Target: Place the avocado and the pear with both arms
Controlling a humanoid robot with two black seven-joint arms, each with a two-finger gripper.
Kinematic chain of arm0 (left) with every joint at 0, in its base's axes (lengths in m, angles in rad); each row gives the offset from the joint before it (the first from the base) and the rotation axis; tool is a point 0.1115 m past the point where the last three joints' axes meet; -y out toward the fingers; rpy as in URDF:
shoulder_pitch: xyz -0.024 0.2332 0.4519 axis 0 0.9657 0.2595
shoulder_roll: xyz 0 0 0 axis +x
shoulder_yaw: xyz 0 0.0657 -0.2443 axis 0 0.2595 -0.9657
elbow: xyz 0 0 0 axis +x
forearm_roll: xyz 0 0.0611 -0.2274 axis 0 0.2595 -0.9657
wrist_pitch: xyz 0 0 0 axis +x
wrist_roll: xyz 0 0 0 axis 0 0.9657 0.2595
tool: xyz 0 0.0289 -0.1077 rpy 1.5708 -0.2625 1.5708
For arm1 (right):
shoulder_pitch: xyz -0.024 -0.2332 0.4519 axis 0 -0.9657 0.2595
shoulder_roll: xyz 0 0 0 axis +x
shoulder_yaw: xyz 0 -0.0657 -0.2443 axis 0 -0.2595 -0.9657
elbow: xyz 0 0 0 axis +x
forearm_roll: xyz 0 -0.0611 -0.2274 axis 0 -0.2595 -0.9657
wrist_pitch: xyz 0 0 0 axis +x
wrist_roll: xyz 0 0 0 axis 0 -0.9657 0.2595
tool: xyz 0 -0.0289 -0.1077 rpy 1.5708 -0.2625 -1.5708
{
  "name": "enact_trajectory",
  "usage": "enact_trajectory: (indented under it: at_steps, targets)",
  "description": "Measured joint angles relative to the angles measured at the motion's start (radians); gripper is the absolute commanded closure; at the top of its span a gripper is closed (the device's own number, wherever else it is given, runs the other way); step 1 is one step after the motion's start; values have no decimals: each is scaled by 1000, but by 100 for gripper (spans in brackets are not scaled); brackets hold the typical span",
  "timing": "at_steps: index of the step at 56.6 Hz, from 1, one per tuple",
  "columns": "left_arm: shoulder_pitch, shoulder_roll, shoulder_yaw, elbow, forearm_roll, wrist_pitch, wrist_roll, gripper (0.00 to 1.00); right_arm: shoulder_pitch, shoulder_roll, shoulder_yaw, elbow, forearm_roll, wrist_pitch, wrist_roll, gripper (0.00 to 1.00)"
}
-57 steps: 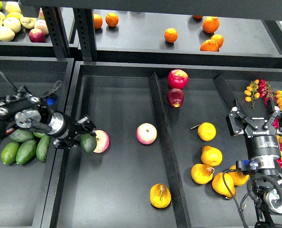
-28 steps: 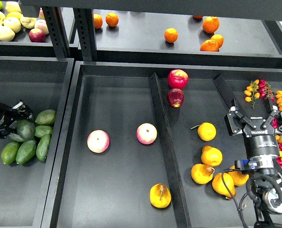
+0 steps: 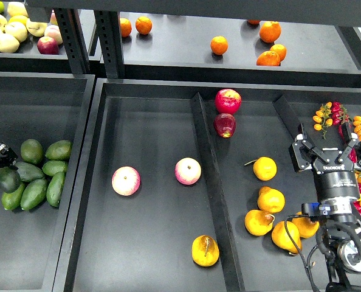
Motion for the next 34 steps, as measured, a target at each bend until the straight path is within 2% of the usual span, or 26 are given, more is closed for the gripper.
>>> enact_trajectory:
  at_steps: [34]
  targets:
    - [74,-55,-17,57,-3,0,0,65,4,0,-4,2,0,1,-1,0]
